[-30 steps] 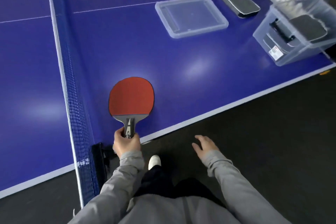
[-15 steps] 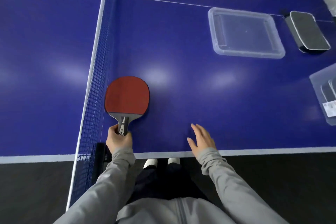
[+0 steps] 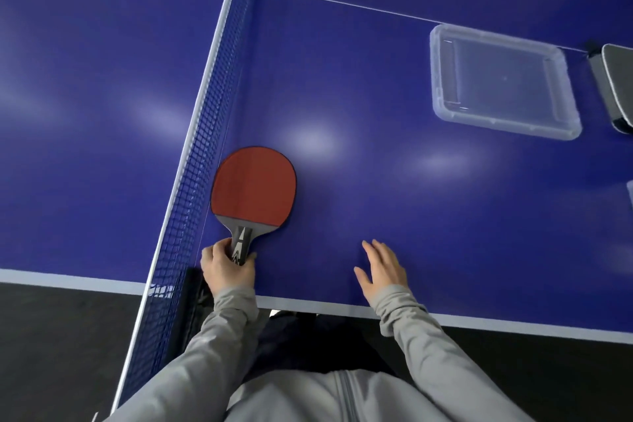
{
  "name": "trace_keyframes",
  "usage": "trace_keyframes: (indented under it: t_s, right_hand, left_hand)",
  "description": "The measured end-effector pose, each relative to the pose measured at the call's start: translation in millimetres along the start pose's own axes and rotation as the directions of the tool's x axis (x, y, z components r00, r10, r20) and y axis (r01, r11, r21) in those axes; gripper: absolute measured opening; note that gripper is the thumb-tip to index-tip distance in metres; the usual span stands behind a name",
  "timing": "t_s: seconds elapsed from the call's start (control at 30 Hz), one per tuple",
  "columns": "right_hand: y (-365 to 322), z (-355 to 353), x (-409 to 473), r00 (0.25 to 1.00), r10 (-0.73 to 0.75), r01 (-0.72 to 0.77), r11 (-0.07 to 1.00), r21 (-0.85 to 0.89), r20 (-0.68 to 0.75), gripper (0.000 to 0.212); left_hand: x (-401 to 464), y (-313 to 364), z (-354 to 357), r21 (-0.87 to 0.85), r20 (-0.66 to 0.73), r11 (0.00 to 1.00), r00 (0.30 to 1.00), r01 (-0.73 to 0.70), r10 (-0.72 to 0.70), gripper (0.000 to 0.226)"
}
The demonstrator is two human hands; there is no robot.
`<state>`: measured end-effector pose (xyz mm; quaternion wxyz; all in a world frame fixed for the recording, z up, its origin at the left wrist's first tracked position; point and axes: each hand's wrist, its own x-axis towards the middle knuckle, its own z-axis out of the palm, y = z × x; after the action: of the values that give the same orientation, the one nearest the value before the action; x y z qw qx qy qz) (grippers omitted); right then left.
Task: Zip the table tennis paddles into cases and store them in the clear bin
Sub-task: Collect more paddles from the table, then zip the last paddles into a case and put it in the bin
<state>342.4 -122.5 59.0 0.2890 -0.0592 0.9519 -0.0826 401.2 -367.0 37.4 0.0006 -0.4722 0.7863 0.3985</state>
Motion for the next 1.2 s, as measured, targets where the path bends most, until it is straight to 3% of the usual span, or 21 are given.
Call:
trace_keyframes:
  t_s: [0.1, 0.23, 0.33, 0.43, 0.53, 0.63, 0.93, 1.2]
  right_hand:
    - [0, 1, 0, 1.000, 0.003, -0.003, 1.000, 0.000, 0.000, 0.058]
    - [0, 0, 0, 1.000, 0.013, -0.014, 1.000, 0.013, 0.008, 0.059]
    - [2, -3, -5, 0.999, 0.038, -0.038, 0.999, 0.032, 0.000, 0.060]
    - [10, -5, -14, 0.997, 0.075, -0.074, 0.996, 0.040, -0.025, 0.059]
    - [23, -7, -28, 0.991, 0.125, -0.124, 0.992, 0.032, -0.043, 0.059]
    - [45, -8, -45, 0.981, 0.182, -0.182, 0.983, 0.004, -0.061, 0.058]
    - [142, -14, -96, 0.912, 0.392, -0.382, 0.919, 0.100, -0.119, 0.057]
    - [265, -23, -154, 0.838, 0.524, -0.490, 0.846, 0.210, -0.153, 0.058]
  left_hand:
    - [-5, 5, -6, 0.080, 0.026, 0.994, 0.997, -0.074, 0.072, 0.064]
    - [-26, 14, -13, 0.247, 0.014, 0.912, 0.942, -0.327, 0.335, 0.075]
    - [-40, 21, -13, 0.322, 0.115, 0.771, 0.831, -0.550, 0.544, 0.074]
    - [-50, 33, -3, 0.372, 0.350, 0.569, 0.678, -0.734, 0.646, 0.072]
    - [-55, 47, 15, 0.403, 0.624, 0.395, 0.564, -0.825, 0.540, 0.073]
    - [-55, 64, 38, 0.404, 0.756, 0.259, 0.480, -0.877, 0.445, 0.071]
    - [-108, 143, 102, 0.305, 0.843, -0.023, 0.259, -0.952, 0.472, 0.066]
    - [-224, 196, 181, 0.246, 0.861, -0.152, 0.143, -0.957, 0.489, 0.066]
